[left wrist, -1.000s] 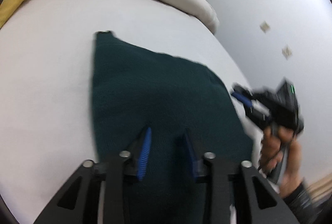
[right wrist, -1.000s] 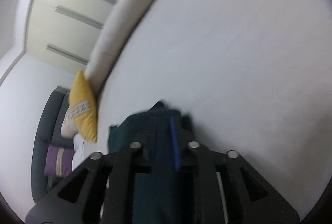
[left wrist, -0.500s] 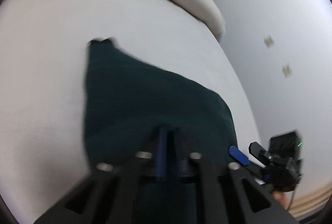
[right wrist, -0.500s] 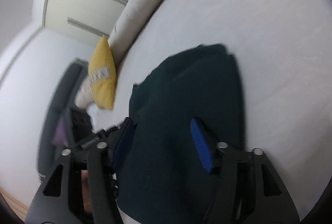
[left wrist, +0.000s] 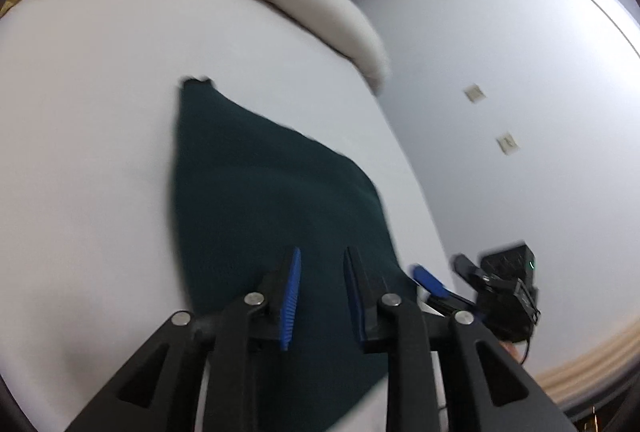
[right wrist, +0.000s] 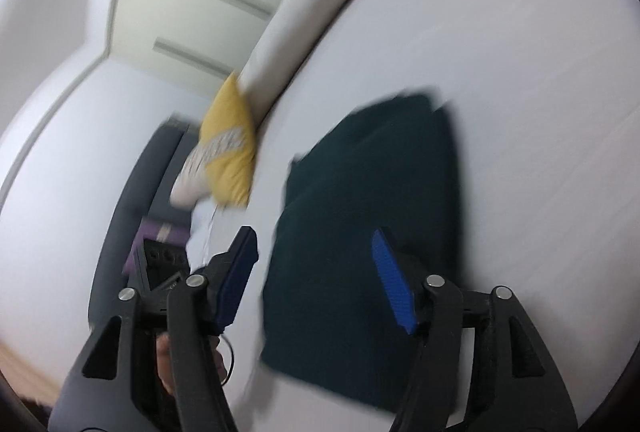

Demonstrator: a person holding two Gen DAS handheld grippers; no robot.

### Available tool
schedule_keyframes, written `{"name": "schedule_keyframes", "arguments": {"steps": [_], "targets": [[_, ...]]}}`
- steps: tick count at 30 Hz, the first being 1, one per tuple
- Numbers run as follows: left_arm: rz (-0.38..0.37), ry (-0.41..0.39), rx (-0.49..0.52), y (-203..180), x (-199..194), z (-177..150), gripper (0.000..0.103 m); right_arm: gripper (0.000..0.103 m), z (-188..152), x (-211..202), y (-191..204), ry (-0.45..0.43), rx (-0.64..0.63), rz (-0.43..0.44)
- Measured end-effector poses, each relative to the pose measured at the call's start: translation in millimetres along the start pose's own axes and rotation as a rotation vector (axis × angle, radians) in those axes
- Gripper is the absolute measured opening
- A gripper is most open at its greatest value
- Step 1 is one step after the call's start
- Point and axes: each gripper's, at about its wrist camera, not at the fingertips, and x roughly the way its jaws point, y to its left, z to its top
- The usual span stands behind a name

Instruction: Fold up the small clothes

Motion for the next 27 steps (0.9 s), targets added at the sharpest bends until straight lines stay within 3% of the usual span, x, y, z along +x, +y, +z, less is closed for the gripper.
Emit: {"name": "schedule_keyframes", "arguments": {"steps": [3, 5, 7, 12, 15, 17, 18, 19, 20, 21, 22, 23, 24, 25, 27], "targets": [[0.02, 0.069, 0.023, 2, 15, -26, 0.03, 0.06, -19, 32, 12, 0.133, -0.047, -0.016], [0.009, 0.093, -0.025, 19, 25, -37, 0.015, 0.058, -23, 51, 5, 0.179, -0.04, -0.054], [0.018, 0.096, -0.049, 33, 28, -44, 0.006, 0.053, -24, 52, -8, 0.169, -0.008, -0.011], [0.02, 0.11, -0.025, 37, 17, -60, 0.006, 0.042, -30, 33, -39, 0.155, 0.057, 0.006], [0.021, 0.126, -0.017, 39, 15, -67, 0.006, 0.042, -36, 15, -48, 0.144, 0.072, 0.007], [0.02, 0.132, -0.017, 32, 26, -55, 0.006, 0.043, -36, 4, -49, 0.137, 0.066, -0.017], [0.027, 0.136, -0.012, 32, 23, -54, 0.006, 0.054, -32, -3, -47, 0.124, 0.052, -0.058], [0.039, 0.137, 0.002, 29, 18, -53, 0.005, 0.057, -29, -14, -48, 0.112, 0.04, -0.129], [0.048, 0.128, 0.018, 26, 11, -49, 0.012, 0.058, -25, -22, -45, 0.086, 0.022, -0.223], [0.047, 0.112, 0.023, 25, 4, -46, 0.018, 0.059, -22, -25, -41, 0.066, 0.016, -0.238], [0.046, 0.08, 0.02, 24, -8, -41, 0.036, 0.06, -15, -32, -37, 0.033, 0.019, -0.249], [0.077, 0.036, 0.012, 25, -19, -33, 0.062, 0.065, -11, -35, -33, 0.009, 0.012, -0.262], [0.11, -0.009, 0.005, 27, -26, -27, 0.072, 0.071, -5, -35, -27, -0.011, 0.0, -0.268], [0.131, -0.052, -0.006, 29, -32, -18, 0.078, 0.073, 1, -32, -21, -0.022, -0.013, -0.254], [0.124, -0.057, -0.039, 32, -30, -5, 0.078, 0.074, 12, -8, -8, 0.007, -0.027, -0.244]]}}
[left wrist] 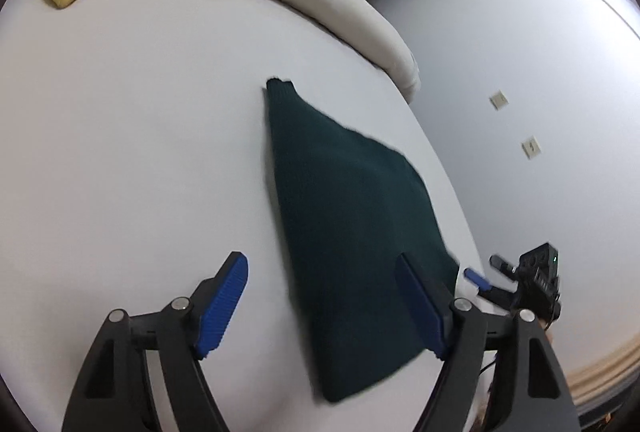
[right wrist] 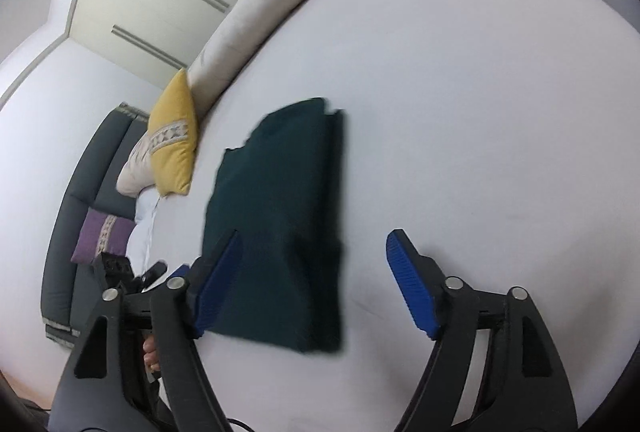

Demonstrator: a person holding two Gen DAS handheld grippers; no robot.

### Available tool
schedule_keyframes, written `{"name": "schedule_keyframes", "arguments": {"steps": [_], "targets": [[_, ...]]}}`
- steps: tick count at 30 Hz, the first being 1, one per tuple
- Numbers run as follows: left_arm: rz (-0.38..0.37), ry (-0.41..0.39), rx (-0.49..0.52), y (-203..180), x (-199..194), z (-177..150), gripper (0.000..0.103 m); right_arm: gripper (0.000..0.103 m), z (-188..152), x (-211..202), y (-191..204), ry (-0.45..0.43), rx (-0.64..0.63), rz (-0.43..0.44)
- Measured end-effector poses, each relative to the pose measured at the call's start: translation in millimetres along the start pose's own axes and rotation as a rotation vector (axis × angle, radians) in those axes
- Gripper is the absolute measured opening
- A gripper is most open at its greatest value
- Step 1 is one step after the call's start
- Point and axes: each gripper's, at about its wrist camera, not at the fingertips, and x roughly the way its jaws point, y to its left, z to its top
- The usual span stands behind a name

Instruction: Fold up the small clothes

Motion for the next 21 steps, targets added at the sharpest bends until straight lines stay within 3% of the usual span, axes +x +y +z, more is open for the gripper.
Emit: {"name": "schedule_keyframes", "arguments": {"steps": [4, 6, 8, 10, 12, 14, 18, 21], "targets": [[0.008, 0.064, 0.007, -14, 38, 11, 0.079, 0.074, 18, 54, 31, 0.1, -0.051, -0.029], [0.029, 0.119, -0.002, -16, 62, 12, 0.079, 0.073, 18, 75, 18, 0.167, -0.026, -0.073], [0.062, 0.152, -0.036, -8, 83, 12, 0.078, 0.069, 21, 91, 11, 0.182, 0.012, -0.082], [0.071, 0.136, -0.008, -11, 84, 13, 0.078, 0.048, 29, 93, 2, 0.157, 0.05, -0.062], [0.089, 0.146, 0.017, -15, 89, 15, 0.078, 0.036, 36, 98, -11, 0.164, 0.116, -0.03], [0.109, 0.16, 0.025, -18, 98, 19, 0.075, 0.033, 42, 108, -13, 0.187, 0.12, -0.034], [0.133, 0.169, 0.018, -25, 109, 25, 0.066, 0.033, 50, 131, 18, 0.221, -0.001, -0.163], [0.143, 0.17, 0.022, -21, 107, 22, 0.063, 0.033, 57, 139, 25, 0.239, -0.014, -0.193]]}}
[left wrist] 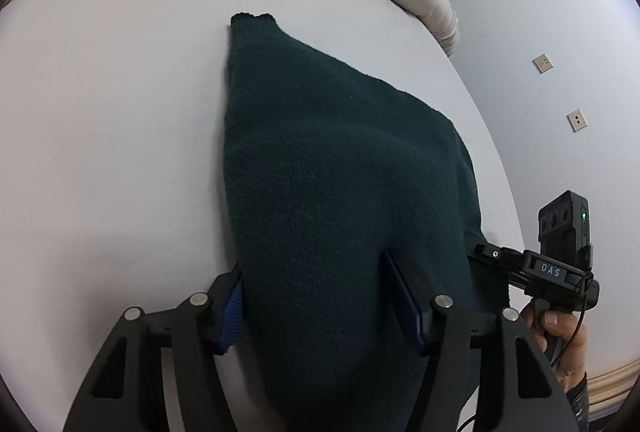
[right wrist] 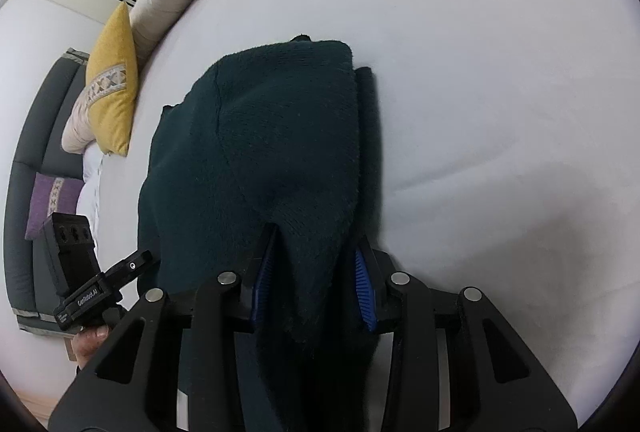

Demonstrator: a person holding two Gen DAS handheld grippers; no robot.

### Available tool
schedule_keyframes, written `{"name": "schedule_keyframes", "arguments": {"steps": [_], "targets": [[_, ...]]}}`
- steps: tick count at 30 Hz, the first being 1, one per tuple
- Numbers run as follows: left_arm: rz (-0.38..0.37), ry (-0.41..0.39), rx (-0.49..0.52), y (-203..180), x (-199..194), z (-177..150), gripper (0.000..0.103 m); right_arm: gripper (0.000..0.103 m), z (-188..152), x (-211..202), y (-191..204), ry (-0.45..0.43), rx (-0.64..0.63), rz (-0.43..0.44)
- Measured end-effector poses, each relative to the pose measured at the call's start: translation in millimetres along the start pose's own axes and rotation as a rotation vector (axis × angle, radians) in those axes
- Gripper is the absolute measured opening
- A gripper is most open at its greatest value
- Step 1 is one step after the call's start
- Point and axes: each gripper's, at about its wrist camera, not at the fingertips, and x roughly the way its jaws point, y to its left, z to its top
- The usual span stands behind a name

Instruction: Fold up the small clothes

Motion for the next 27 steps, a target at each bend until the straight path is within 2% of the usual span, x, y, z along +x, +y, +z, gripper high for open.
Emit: {"name": "schedule_keyframes", "arguments": {"steps": [5, 8, 11, 15, 20, 24, 27], "targets": [[0.022, 0.007, 0.022, -5, -8, 0, 0.047, 0.025, -7, -7, 7, -0.019, -0.048, -0.047], [0.032, 0.005, 0.028, -2, -22, -5, 0.042, 0.022, -20, -27, 17, -0.05, -0.114, -0.134], [0.037, -0.002, 0.038, -8, -33, -9, 0.038, 0.02, -29, -47, 30, -0.084, -0.141, -0.165], [0.047, -0.028, 0.068, -17, -66, -19, 0.038, 0.02, -47, -76, 60, -0.129, -0.189, -0.155], [0.056, -0.086, 0.095, -16, -128, -36, 0.037, 0.02, -83, -104, 112, -0.159, -0.266, -0.126], [0.08, -0.108, 0.125, -2, -179, -61, 0.038, 0.02, -117, -118, 155, -0.162, -0.316, -0.087], [0.097, -0.118, 0.104, 20, -207, -85, 0.038, 0.02, -146, -121, 185, -0.137, -0.366, -0.073]]}}
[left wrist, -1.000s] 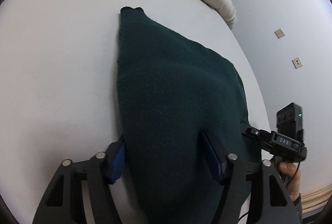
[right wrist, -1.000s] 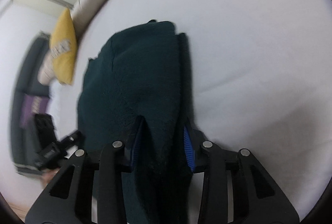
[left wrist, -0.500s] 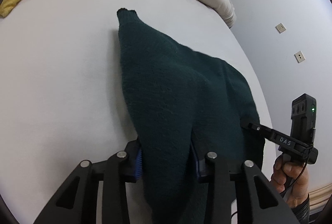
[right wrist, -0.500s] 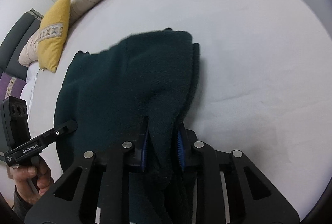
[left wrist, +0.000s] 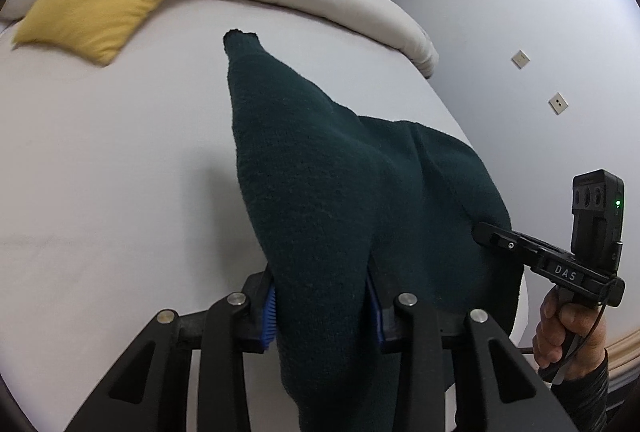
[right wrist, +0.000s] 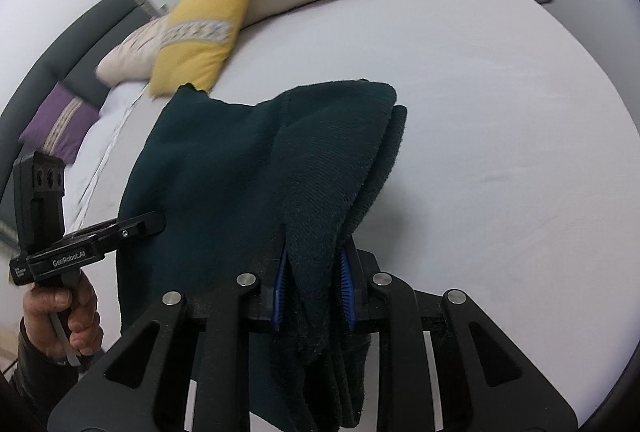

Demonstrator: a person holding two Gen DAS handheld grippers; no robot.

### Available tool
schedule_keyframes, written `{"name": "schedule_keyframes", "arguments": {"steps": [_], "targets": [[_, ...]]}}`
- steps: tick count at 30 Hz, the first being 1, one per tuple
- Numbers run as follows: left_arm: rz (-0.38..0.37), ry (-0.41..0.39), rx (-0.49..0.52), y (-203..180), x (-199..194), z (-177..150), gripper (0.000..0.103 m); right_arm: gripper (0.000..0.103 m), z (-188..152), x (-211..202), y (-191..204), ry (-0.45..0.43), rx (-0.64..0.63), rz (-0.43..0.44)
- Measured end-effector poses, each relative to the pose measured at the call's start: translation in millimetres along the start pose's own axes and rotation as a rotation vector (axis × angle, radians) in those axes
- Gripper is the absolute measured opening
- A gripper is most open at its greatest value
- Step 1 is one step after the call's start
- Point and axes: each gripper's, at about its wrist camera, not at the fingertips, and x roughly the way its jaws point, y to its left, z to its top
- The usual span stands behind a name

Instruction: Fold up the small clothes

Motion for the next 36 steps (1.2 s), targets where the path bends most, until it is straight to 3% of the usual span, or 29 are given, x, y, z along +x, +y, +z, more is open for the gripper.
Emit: {"name": "schedule_keyframes", "arguments": {"steps": [8, 15, 18, 23, 28, 31, 33, 36], "targets": [[0.045, 0.016, -0.046, 49, -20, -46, 0.038, 0.02, -41, 25, 55, 0.061, -0.024, 0.04], [0.093, 0.091, -0.083, 80, 8, -80, 0.04, 0.02, -87, 78, 35, 0.169, 0.034, 0.05], [0.072, 0.091, -0.115, 95, 20, -87, 0.046, 0.022, -104, 104, 10, 0.197, 0.101, 0.061], [0.057, 0.078, -0.097, 100, 26, -88, 0.055, 0.022, -121, 110, -18, 0.141, 0.197, 0.218], [-0.021, 0.061, -0.177, 114, 14, -93, 0.056, 0.025, -129, 107, -30, 0.109, 0.267, 0.333], [0.039, 0.009, -0.178, 116, -16, -93, 0.056, 0.031, -121, 86, -40, 0.08, 0.269, 0.286], [0.122, -0.059, -0.162, 114, -42, -87, 0.053, 0.031, -109, 70, -38, 0.026, 0.26, 0.235], [0.111, -0.113, -0.113, 94, -58, -72, 0.053, 0.031, -91, 43, -42, -0.039, 0.273, 0.283]]}}
